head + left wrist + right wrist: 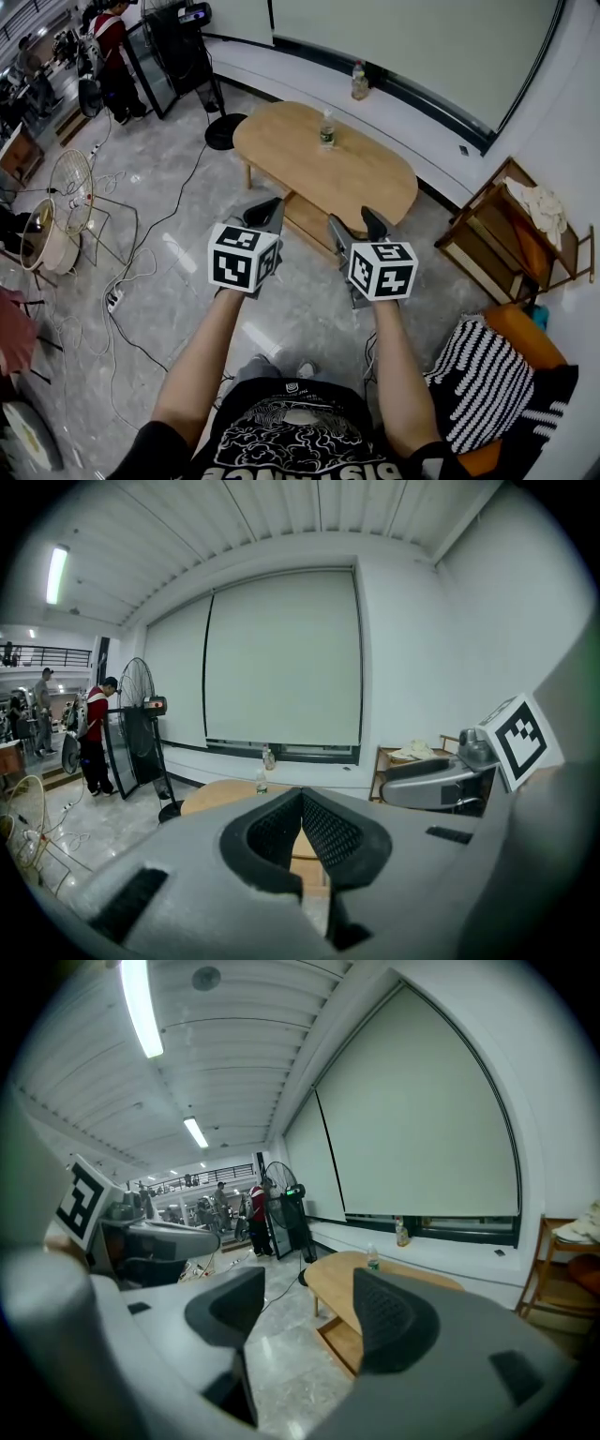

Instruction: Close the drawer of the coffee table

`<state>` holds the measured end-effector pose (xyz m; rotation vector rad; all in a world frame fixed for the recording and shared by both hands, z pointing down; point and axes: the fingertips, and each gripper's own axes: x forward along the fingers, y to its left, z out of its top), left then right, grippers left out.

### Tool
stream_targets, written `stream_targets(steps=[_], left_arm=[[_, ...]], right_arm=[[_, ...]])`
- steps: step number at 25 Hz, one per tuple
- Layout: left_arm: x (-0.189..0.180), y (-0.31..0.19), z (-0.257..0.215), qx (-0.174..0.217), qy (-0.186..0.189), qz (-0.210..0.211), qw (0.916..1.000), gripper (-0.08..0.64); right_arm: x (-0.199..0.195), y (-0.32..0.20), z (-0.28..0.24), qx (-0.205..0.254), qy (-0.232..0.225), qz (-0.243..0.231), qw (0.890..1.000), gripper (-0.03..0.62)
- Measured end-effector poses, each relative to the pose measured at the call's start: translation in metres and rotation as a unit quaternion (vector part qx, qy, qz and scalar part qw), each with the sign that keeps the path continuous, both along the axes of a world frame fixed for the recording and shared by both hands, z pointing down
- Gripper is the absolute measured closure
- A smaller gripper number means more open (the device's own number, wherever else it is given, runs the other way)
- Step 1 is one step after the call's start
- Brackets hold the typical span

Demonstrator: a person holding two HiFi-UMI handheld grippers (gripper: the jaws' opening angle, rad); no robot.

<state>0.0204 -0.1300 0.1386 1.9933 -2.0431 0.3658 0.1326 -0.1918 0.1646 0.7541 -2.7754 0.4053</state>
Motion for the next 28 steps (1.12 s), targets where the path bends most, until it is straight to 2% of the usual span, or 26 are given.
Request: stream_targets(steps=[7,16,22,28], left_arm=[[-0.016,-0.032,0.001,0.007,-0.001,0.019,0.9998,0.555],[-0.064,-0.083,0.01,0.01,0.014,0.083,0.9964,0.555],[-0.114,-0.125,0.008,0.008,0.03,0.15,0.9881,0.555],[-0.153,-0.16,0.006,0.001,0.049,0.216,0.9752,0.557]], right_arm=[[-0.011,-0.027,0.002,0.005,-0.002,0.022,1.0,0.308],[-0.052,-0.06,0.011,0.005,0.01,0.082,0.997,0.301],[-0.1,-0.084,0.004,0.003,0.022,0.151,0.988,0.298],[-0.14,-0.103,-0.002,-0.011,0.022,0.222,0.975,0.295]])
